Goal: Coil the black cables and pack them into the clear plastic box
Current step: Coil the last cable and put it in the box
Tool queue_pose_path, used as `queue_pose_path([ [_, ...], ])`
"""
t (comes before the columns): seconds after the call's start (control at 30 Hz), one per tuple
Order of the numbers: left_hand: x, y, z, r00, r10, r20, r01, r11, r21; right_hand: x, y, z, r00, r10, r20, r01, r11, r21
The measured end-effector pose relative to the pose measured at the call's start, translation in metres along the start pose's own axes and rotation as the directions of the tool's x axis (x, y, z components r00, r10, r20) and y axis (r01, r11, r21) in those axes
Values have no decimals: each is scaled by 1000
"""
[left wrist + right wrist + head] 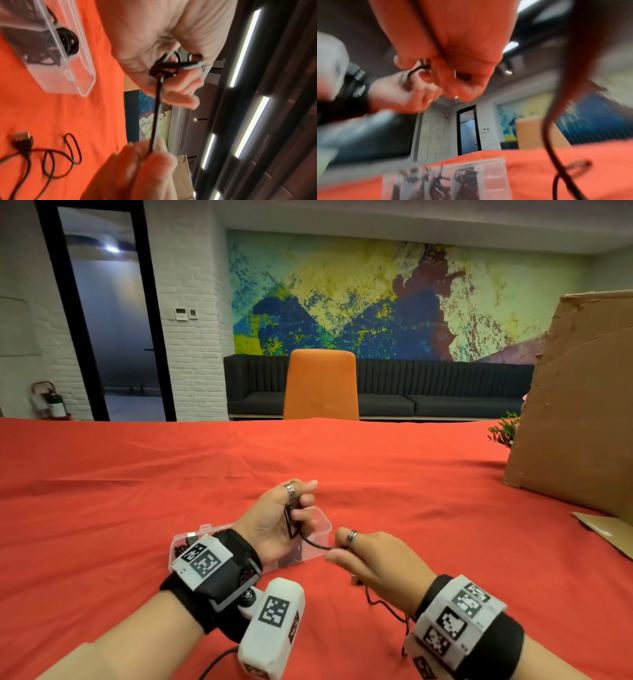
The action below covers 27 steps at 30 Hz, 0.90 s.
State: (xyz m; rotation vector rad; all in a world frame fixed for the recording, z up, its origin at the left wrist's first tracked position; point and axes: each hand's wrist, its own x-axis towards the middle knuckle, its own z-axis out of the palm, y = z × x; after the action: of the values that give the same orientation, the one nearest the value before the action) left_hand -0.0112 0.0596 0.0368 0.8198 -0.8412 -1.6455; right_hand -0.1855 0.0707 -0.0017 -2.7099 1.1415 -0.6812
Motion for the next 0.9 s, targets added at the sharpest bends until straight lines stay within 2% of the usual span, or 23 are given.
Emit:
queue_pose_path([
  [0.07,0,6,-8,999,46,-27,-44,995,91,-2,12,-8,994,92,52,-102,963,251],
  [0.13,-3,10,-13,995,84,-54,-68,967,247,-6,23,-16,970,179,164,-231,891,391],
  [0.2,-7,8,-10,996,88,-6,-78,905,418,-7,26,-21,951,230,209,-304,823,480],
  [0.27,-9,0,-4,996,26,83,-67,846,529,-3,23,-22,958,257,125,-285,831,478],
  [0.37,-14,-9,4,961,-164,222,-40,714,699,9,13,-20,972,210,-103,-165,929,332],
  [0.43,-15,-11,6,941,-232,247,-42,643,765,13,8,-19,971,191,-144,-155,961,229],
  [0.47,-15,-11,6,944,-227,238,-33,655,755,14,8,-18,969,196,-150,-164,965,205],
  [0.53,-13,-9,6,970,-147,193,-6,781,624,13,13,-18,965,215,-147,-187,965,182],
  [0.6,-12,-5,4,992,-21,124,-38,892,450,8,19,-19,969,218,-114,-190,958,216],
  [0.7,-4,-3,2,990,131,-48,-111,947,302,1,16,-17,980,190,-58,-170,954,248],
  [0.77,2,-6,2,976,168,-135,-138,967,212,0,4,-11,987,155,-33,-141,954,266],
  [0.83,4,-12,8,985,143,-95,-130,983,128,3,-9,-2,996,93,11,-94,970,223],
  [0.9,3,-17,14,996,87,-21,-86,995,44,5,-20,5,997,67,45,-71,993,94],
])
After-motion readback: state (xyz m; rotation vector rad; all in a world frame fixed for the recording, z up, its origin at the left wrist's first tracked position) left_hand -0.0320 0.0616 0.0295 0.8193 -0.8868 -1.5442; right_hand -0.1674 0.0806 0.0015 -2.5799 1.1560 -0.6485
